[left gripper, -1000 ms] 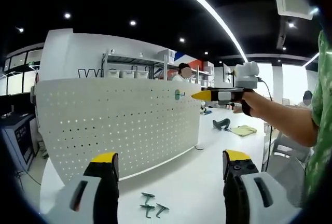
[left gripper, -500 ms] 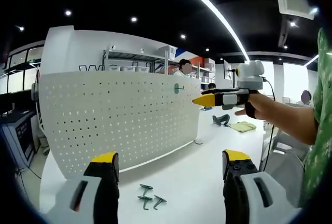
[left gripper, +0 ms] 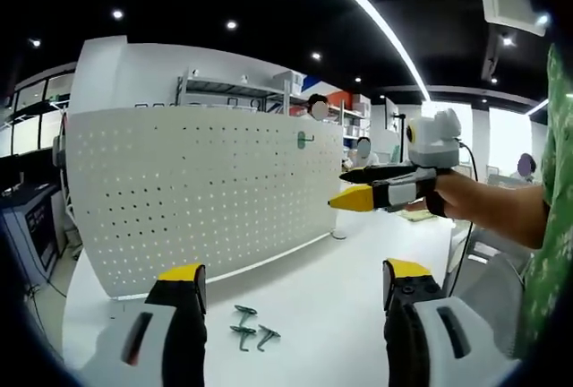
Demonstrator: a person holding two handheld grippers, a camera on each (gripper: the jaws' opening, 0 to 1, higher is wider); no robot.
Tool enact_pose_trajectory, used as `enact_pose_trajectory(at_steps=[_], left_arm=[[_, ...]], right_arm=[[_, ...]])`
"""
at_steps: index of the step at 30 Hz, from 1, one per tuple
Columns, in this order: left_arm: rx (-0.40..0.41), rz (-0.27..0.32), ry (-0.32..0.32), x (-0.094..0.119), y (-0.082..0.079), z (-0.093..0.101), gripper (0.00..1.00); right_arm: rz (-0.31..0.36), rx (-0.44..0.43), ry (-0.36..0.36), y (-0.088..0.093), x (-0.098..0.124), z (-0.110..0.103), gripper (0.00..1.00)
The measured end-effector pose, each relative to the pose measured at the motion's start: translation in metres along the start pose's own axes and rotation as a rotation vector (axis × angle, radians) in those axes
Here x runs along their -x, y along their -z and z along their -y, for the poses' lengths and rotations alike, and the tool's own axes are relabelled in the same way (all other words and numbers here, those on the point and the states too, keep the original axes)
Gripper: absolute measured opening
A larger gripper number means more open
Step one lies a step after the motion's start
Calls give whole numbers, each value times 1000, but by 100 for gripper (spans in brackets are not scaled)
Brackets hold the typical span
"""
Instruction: Insert the hook assembly into the mounting plate slot until the hook locks in place.
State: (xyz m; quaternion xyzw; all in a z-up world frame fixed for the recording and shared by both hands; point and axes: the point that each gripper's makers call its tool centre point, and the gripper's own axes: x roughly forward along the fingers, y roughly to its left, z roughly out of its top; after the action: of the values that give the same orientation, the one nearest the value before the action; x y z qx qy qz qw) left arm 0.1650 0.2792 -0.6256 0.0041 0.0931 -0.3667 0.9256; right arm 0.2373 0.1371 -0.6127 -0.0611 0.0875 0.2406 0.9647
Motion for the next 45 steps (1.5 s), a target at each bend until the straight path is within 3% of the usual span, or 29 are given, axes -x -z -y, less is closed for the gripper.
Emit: enact_pose_trajectory(at_steps=[18, 45], left_arm=[[7, -9, 7, -3, 5, -1, 82], [19, -39, 18, -7, 19, -2, 82]], right_arm=[[-124, 22, -96, 56, -28, -44, 77], [-318, 60, -187, 143, -63, -80, 59]])
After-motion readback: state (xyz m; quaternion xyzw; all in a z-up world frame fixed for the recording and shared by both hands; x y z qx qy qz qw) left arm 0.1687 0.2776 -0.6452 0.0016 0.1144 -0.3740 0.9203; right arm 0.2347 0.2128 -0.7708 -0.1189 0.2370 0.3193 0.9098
